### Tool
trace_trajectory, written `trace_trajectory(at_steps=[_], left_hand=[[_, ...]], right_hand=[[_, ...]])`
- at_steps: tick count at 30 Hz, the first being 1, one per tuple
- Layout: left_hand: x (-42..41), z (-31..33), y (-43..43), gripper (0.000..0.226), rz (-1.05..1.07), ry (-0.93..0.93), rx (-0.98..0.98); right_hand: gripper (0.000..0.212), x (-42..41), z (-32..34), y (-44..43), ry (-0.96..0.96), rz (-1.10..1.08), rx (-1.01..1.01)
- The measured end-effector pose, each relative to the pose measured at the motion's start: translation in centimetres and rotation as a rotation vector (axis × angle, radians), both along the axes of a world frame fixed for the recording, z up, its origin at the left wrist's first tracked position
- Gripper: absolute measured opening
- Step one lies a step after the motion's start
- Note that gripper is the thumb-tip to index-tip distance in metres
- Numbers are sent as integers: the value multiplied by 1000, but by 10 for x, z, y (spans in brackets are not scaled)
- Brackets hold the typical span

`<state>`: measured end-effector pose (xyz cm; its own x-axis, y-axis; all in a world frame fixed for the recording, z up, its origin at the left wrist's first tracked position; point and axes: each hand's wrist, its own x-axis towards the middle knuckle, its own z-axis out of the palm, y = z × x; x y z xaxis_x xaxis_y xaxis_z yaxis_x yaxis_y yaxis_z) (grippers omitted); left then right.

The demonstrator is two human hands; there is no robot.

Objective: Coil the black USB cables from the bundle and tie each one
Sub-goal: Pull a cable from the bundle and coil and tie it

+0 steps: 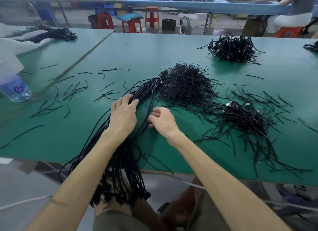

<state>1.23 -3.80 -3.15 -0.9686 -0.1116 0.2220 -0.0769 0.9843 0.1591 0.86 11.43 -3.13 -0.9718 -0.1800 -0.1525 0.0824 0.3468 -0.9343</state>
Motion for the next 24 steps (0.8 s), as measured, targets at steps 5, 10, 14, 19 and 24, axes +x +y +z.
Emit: trace_trajectory(at_steps=[5,10,14,19,24], left_hand=[[-10,-13,-12,56,2,-138,43],[-18,-20,-16,60,3,-159,11],[-22,-23,-17,66,21,-130,5],[-29,-26,-25,74,91,-104,33],[-35,-22,-36,79,208,-137,73]], right_hand=[[21,-5,9,-26,67,36,254],[24,-18,16,-41,79,76,543],[23,-31,22,-46,61,67,589],[22,-30,13,-55,127,60,487],[20,-31,9,-59,111,-8,214]])
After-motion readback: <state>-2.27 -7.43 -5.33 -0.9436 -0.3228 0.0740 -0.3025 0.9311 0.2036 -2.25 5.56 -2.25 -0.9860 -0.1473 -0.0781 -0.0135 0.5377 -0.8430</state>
